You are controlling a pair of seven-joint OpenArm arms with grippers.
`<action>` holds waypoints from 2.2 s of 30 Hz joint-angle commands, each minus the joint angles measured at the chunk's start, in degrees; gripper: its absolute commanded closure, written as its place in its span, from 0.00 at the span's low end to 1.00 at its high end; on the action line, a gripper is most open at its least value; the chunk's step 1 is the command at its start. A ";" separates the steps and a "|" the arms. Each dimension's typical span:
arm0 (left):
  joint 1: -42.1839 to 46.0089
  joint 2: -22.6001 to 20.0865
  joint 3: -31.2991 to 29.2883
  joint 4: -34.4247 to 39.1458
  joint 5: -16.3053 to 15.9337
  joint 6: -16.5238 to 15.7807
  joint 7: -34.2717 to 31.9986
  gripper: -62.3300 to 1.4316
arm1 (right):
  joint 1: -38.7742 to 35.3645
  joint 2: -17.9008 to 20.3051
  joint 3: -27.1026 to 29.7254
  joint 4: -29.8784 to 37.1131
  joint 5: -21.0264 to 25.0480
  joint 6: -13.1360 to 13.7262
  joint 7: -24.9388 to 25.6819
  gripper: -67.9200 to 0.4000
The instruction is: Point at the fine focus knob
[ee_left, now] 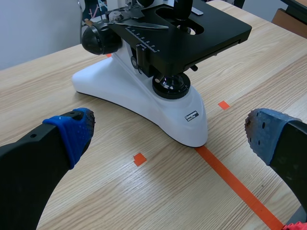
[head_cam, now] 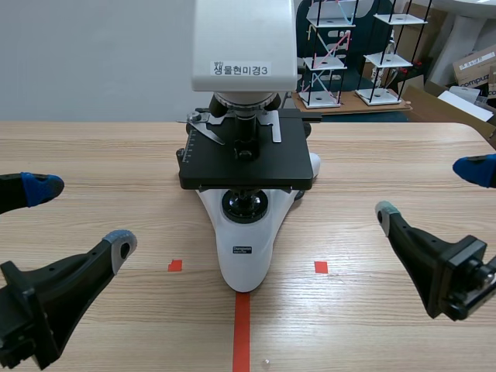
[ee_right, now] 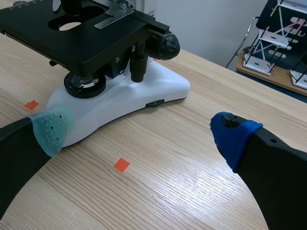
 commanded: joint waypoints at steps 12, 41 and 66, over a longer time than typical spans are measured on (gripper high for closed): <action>-0.07 0.13 -0.26 1.20 -0.31 -0.02 -0.79 0.00 | 0.02 0.15 0.66 0.81 0.42 -0.04 1.31 0.09; -0.20 0.15 -0.26 1.20 -0.28 0.00 -0.83 0.00 | 0.20 3.15 5.70 -0.66 0.31 -9.49 -5.77 0.86; -0.20 0.13 -0.26 1.20 -0.13 0.00 -1.20 0.00 | 34.34 15.47 10.73 -48.98 6.97 18.38 7.08 0.98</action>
